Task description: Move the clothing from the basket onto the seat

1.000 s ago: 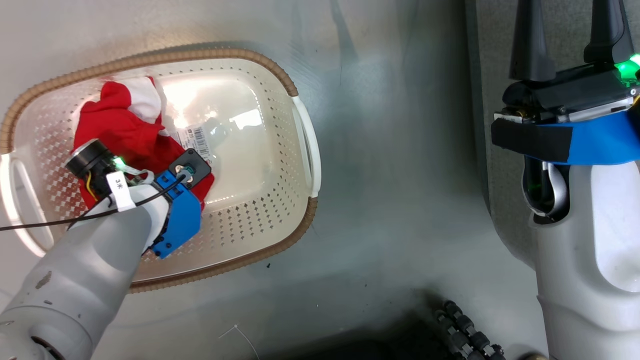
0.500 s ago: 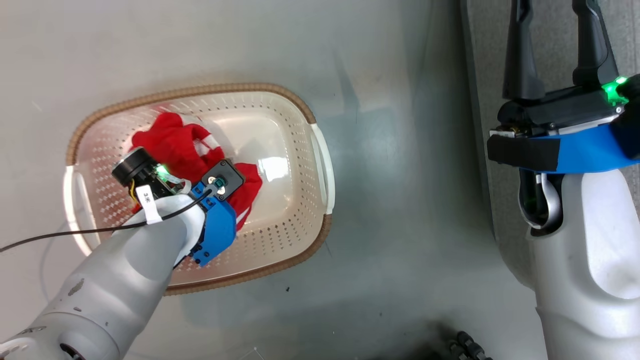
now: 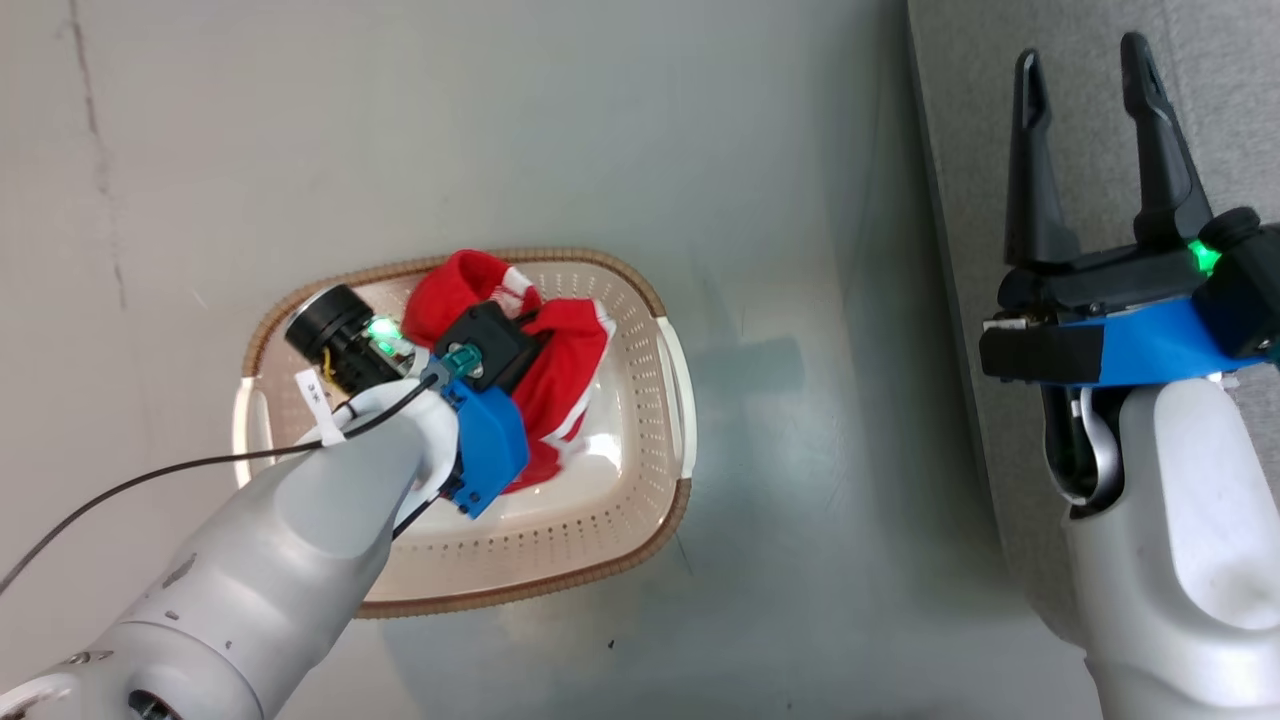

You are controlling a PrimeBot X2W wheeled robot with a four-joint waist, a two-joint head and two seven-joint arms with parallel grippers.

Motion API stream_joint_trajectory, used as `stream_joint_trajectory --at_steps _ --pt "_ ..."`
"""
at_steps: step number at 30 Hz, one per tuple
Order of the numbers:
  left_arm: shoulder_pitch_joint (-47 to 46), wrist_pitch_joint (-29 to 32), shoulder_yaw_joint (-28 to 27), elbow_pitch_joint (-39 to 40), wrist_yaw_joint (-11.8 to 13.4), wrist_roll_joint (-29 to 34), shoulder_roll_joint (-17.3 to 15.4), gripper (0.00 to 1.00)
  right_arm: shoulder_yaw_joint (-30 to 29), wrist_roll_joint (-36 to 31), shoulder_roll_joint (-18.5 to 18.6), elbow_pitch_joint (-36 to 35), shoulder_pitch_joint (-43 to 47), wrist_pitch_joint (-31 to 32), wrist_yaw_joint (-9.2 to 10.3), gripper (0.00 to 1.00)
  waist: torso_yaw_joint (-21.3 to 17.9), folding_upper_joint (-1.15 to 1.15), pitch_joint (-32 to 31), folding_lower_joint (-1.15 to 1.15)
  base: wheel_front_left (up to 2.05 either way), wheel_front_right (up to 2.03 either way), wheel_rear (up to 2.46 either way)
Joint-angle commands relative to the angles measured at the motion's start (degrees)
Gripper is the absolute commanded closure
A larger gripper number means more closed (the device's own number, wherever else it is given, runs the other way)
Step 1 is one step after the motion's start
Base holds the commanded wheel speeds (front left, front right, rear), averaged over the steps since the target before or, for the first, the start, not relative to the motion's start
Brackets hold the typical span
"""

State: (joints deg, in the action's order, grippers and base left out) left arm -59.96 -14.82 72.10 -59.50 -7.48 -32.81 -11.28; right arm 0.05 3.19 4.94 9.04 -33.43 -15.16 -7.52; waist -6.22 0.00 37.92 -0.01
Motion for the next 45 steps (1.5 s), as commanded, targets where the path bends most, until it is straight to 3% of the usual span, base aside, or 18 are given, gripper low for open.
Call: stream_joint_trajectory --at_steps 1,11,23,45 --pt "-0.06 -0.5 -1.36 2.01 0.24 -0.47 -0.47 1.0 0.03 0.09 0.42 0.38 1.18 0.01 0.06 0.0 0.56 0.0 -2.26 0.01 0.0 0.0 0.0" --pt "5.18 -0.44 -10.21 16.93 3.68 -0.05 -3.82 1.0 0.33 0.35 1.02 2.41 5.56 0.01 0.06 0.0 1.14 0.0 -10.7 0.01 0.0 0.0 0.0" --pt "9.44 -0.45 -18.09 27.32 6.64 -1.35 -3.35 1.0 1.55 1.01 0.78 4.84 11.58 0.01 0.06 0.0 2.14 0.0 -21.59 0.01 0.0 0.0 0.0" --pt "12.44 0.67 -18.58 30.78 8.09 -4.11 -1.45 1.0 3.83 2.35 -0.04 7.55 19.57 0.01 0.06 0.0 3.22 0.0 -34.76 0.01 0.0 0.0 0.0"
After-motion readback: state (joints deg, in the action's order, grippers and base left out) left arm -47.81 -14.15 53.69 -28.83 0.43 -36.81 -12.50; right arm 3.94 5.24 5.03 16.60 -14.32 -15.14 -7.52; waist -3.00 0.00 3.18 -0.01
